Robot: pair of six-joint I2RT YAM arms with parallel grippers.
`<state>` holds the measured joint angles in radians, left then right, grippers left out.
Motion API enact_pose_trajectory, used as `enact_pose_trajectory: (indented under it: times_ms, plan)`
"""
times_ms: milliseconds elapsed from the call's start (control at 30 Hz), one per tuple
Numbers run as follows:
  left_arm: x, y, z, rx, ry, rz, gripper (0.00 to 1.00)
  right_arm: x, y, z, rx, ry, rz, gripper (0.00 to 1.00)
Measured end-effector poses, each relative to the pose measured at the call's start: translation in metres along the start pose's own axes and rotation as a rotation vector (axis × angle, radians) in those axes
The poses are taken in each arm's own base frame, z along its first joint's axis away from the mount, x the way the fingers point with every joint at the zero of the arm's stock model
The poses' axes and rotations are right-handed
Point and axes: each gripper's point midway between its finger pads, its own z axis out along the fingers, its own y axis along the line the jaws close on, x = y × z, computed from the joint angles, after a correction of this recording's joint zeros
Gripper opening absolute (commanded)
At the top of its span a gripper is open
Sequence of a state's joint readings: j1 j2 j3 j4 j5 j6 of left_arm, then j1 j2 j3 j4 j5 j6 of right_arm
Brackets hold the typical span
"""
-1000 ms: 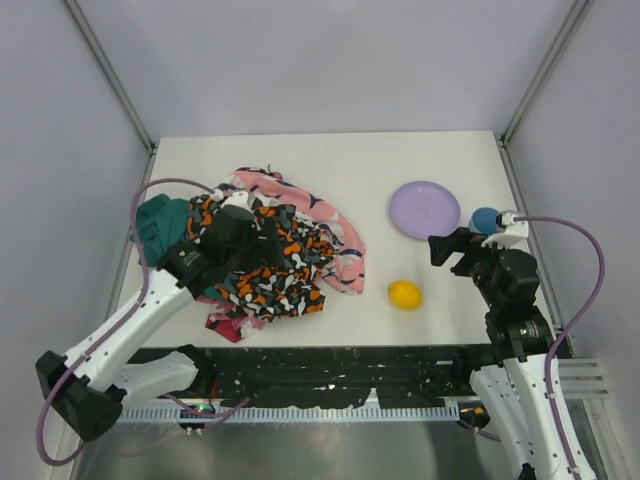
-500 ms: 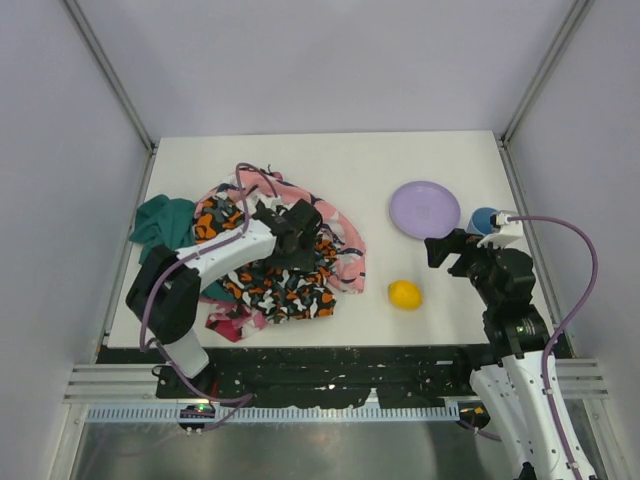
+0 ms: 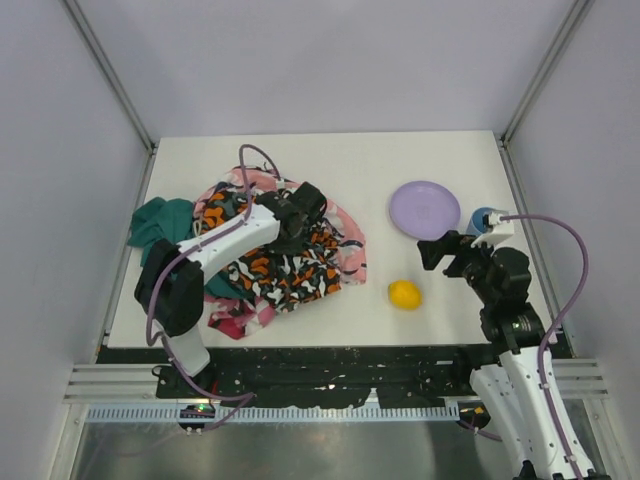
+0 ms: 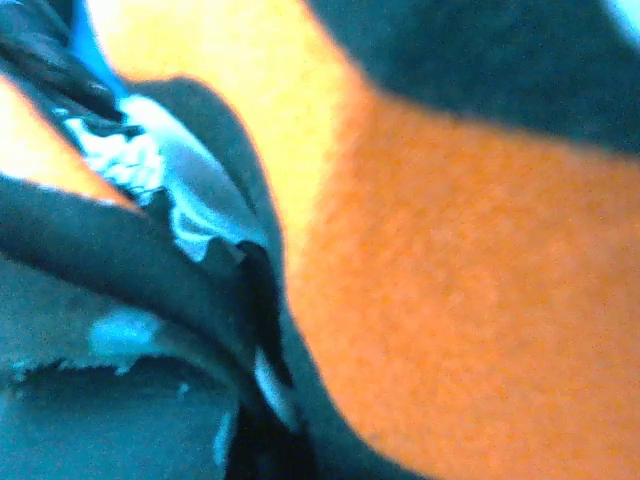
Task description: Pick out a specific cloth from the pile
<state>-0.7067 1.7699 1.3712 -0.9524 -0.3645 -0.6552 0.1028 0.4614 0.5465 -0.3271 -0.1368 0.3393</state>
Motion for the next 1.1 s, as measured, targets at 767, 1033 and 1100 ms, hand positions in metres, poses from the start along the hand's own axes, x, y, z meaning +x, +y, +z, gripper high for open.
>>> enact_pose_trajectory:
  times_ms: [767, 1033, 1100]
  plan:
    - [-0.108, 0.136, -0.075, -0.002, -0.332, -0.384, 0.00, 0.225, 0.220, 0.058, -0.504, 0.492, -0.384, 1.00]
    - [-0.101, 0.139, -0.061, -0.001, -0.305, -0.394, 0.00, 0.259, 0.250, 0.073, -0.455, 0.440, -0.480, 0.79]
    - [-0.098, 0.139, -0.058, -0.002, -0.296, -0.395, 0.00, 0.259, 0.251, 0.079, -0.427, 0.416, -0.474, 0.79]
